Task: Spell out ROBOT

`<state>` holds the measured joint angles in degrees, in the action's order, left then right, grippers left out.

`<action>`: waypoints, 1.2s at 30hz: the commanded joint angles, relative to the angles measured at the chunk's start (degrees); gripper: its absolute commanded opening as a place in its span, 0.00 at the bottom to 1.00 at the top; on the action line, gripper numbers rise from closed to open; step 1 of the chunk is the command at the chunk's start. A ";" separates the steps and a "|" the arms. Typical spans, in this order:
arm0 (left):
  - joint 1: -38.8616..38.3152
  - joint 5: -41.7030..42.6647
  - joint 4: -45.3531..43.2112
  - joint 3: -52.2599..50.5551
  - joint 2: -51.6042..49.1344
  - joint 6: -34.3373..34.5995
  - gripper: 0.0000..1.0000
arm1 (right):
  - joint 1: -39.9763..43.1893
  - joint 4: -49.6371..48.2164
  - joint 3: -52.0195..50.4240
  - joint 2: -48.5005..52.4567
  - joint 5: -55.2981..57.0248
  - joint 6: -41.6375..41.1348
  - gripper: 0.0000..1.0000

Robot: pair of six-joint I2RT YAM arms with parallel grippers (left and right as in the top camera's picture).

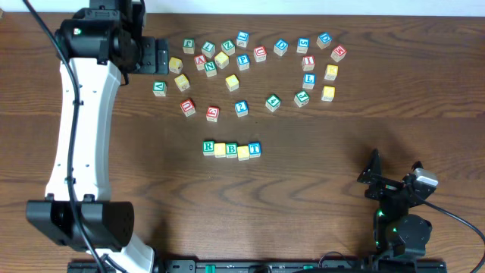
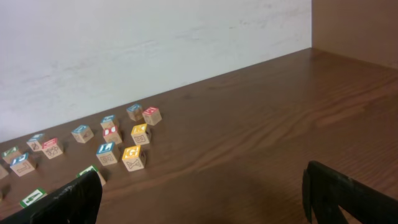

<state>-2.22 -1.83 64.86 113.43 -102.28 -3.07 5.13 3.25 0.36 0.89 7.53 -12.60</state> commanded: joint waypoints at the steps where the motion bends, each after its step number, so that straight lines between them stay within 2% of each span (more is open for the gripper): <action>1: -0.11 -0.31 -4.63 0.04 5.42 -0.31 0.98 | 0.13 0.24 -0.04 -0.13 0.26 -0.61 0.99; 8: -0.04 -0.33 -8.98 -0.24 12.04 -1.42 0.98 | 0.13 0.24 -0.04 -0.13 0.26 -0.61 0.99; 11: -0.04 -0.33 -15.45 -5.97 16.76 -1.42 0.98 | 0.13 0.22 -0.04 -0.13 0.24 -0.61 0.99; 16: -0.04 -0.31 -39.82 -30.16 29.46 -1.38 0.98 | 0.13 0.24 -0.04 -0.13 0.26 -0.61 0.99; 20: -0.04 -0.31 -55.47 -46.84 38.73 -1.40 0.98 | 0.13 0.24 -0.04 -0.13 0.26 -0.61 0.99; 24: -0.04 -0.31 -73.55 -69.85 53.55 -1.16 0.98 | 0.13 0.24 -0.04 -0.13 0.26 -0.61 0.99; 30: -0.04 -0.31 -85.40 -91.25 73.00 0.33 0.98 | 0.13 0.24 -0.04 -0.13 0.26 -0.61 0.99; 36: -0.04 -0.35 -85.74 -103.12 89.00 0.28 0.97 | 0.13 0.24 -0.04 -0.13 0.26 -0.61 0.99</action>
<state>-2.31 -1.85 -20.23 14.98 -20.05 -3.01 5.13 3.25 0.38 0.99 7.49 -12.62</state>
